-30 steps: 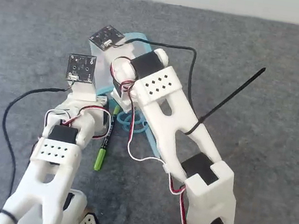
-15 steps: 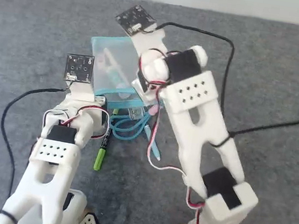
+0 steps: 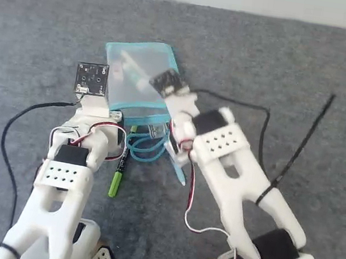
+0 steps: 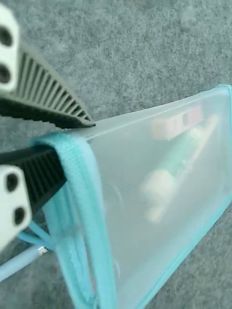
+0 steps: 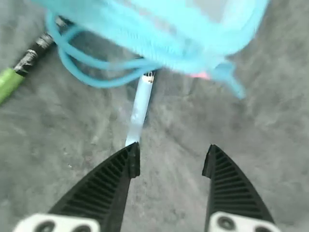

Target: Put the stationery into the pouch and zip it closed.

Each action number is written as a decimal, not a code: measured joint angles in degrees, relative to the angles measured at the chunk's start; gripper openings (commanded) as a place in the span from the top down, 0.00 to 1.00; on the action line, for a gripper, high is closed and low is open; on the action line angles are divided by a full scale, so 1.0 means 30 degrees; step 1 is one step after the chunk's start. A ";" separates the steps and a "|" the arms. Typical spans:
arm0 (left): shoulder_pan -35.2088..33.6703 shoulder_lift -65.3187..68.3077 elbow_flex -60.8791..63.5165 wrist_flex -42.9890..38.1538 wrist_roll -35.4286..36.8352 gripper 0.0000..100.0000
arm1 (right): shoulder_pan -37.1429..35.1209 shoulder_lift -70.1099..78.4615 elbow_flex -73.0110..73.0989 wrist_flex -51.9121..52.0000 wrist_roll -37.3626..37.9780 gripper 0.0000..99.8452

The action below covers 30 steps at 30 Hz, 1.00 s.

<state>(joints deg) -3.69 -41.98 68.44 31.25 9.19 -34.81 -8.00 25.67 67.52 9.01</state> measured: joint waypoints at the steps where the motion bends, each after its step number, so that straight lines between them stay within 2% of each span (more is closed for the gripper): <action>1: 0.0000 0.0000 0.0000 0.0000 0.0000 0.99 | 0.0000 0.0000 0.0762 -0.0674 -0.0029 0.78; 6: 0.0000 0.0000 0.0000 0.0000 0.0000 0.99 | -0.0234 -0.0029 0.3077 -0.2755 -0.0088 0.78; 13: 0.0000 0.0000 0.0000 0.0000 0.0000 0.99 | -0.2725 -0.0029 0.4630 -0.4571 -0.0703 0.78; 19: 0.0000 0.0000 0.0000 0.0000 0.0000 0.99 | -0.2608 0.1114 0.4659 -0.5538 -0.0703 0.78; 21: 0.0000 0.0000 0.0000 0.0000 0.0000 0.99 | -0.2374 0.1875 0.4659 -0.5802 -0.0703 0.82; 26: 0.0000 0.0000 0.0000 0.0000 0.0000 0.99 | -0.1319 0.3194 0.3839 -0.5538 -0.0821 0.99; 30: 0.0000 0.0000 0.0000 0.0000 0.0000 0.99 | -0.0674 0.3458 0.3341 -0.4806 -0.0821 0.99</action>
<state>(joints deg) -3.69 -41.98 68.44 31.25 9.19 -36.84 2.37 35.69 53.10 6.55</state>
